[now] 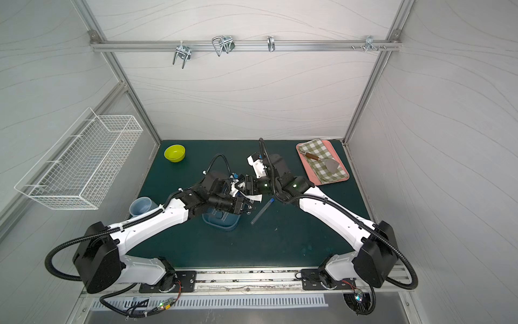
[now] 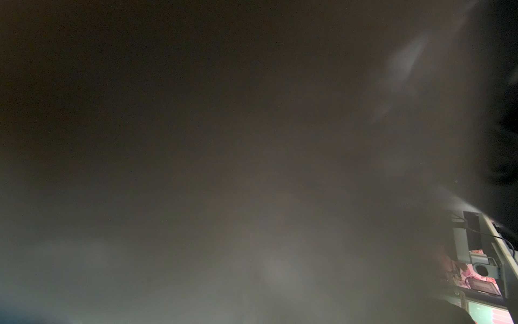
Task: Wipe the exteriors of test tubes
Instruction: Place the cleaning item in the test tube.
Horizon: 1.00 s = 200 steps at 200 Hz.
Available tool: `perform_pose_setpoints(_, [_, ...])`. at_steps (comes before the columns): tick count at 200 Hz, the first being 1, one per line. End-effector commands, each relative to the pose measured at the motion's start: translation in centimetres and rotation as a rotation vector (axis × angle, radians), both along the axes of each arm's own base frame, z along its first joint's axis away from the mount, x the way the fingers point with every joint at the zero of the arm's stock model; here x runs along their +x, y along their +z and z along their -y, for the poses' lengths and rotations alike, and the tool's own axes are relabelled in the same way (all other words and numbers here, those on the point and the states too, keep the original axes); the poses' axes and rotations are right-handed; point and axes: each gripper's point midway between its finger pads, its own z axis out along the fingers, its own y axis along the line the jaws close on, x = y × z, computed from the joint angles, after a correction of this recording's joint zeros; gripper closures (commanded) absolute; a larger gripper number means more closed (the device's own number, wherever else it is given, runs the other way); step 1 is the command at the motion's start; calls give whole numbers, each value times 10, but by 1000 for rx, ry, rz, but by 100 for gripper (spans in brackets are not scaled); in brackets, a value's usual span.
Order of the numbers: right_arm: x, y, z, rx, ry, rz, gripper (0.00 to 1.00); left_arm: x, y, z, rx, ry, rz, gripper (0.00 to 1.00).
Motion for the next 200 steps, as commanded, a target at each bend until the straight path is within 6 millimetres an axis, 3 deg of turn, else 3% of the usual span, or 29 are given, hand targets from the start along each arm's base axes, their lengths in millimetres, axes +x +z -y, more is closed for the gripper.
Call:
perform_pose_setpoints(1, [-3,-13,2,-60,-6,-22,40,3,43,15,-104,-61,127,93])
perform_pose_setpoints(39, [-3,9,5,-31,-13,19,38,7,40,11,-87,-22,125,94])
perform_pose_setpoints(144, [-16,41,22,-18,-34,26,37,11,37,9,-105,11,101,93])
perform_pose_setpoints(200, [-15,43,23,-8,-39,23,36,11,38,8,-113,11,103,93])
